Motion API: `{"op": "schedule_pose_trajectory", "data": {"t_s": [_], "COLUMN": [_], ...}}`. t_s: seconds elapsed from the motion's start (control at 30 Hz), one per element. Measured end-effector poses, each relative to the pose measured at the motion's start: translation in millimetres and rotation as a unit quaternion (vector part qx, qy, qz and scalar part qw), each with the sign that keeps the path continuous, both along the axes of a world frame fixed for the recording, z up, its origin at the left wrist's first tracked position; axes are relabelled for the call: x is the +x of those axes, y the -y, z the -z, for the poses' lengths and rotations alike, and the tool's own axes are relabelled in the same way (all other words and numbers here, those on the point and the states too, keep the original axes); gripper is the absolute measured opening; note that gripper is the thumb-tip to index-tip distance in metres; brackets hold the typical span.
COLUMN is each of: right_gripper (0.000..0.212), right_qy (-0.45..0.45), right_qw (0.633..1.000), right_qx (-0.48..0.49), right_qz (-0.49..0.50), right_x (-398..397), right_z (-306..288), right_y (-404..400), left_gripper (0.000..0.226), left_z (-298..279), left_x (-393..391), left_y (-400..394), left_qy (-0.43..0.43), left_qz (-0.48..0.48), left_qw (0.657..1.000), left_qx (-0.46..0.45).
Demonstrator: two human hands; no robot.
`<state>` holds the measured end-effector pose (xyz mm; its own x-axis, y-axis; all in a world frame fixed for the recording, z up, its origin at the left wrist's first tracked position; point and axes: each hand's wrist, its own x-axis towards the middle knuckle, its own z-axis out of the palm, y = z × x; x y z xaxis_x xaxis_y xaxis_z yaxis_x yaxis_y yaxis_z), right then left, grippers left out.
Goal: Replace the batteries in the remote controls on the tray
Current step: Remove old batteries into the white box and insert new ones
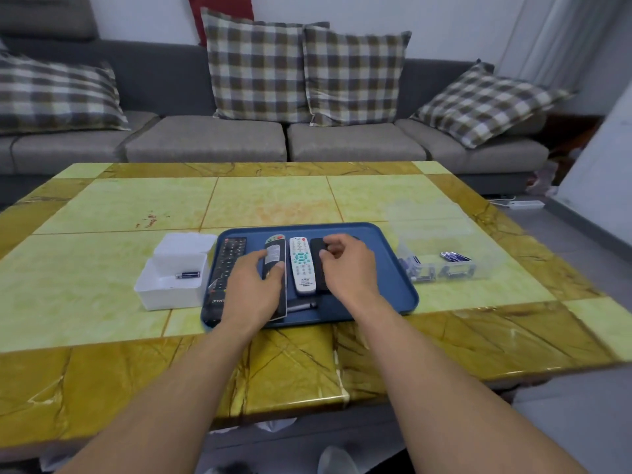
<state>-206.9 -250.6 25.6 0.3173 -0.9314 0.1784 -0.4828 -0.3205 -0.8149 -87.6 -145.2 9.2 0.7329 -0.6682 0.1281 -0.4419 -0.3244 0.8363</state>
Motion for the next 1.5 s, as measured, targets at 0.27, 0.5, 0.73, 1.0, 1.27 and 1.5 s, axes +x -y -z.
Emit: {"op": "schedule_pose_trajectory", "data": {"t_s": [0.27,0.5,0.73,1.0,1.27,1.5], "right_gripper": [0.026,0.027,0.026,0.043,0.028,0.02], "right_qy": [-0.226,-0.45,-0.643,-0.573,-0.042,0.397], "right_qw": [0.964,0.886,0.765,0.819,0.981,0.818], "right_qx": [-0.018,0.107,0.04,0.009,0.164,0.411], "right_qz": [0.139,0.039,0.003,0.039,0.09,-0.069], "right_x": [-76.4,-87.0,-77.5,-89.0,-111.3,-75.4], "right_z": [-51.3,-35.8,-30.7,-19.1,-37.6,-59.5], "right_y": [110.3,146.3,146.7,152.6,169.4,84.7], "left_gripper": [0.041,0.036,0.042,0.065,0.07,0.078], "left_z": [-3.5,1.1,6.6,16.0,18.8,14.8], "left_x": [-16.6,-16.0,2.8,19.1,22.6,10.6], "left_y": [42.6,53.8,54.0,49.9,40.0,37.1], "left_qy": [0.044,0.036,0.046,-0.003,0.009,-0.008], "left_qz": [0.055,0.059,0.038,0.026,0.02,-0.011], "left_qw": [0.998,0.997,0.997,0.989,0.985,0.996], "left_qx": [-0.004,0.032,0.044,0.148,0.172,0.086]}}
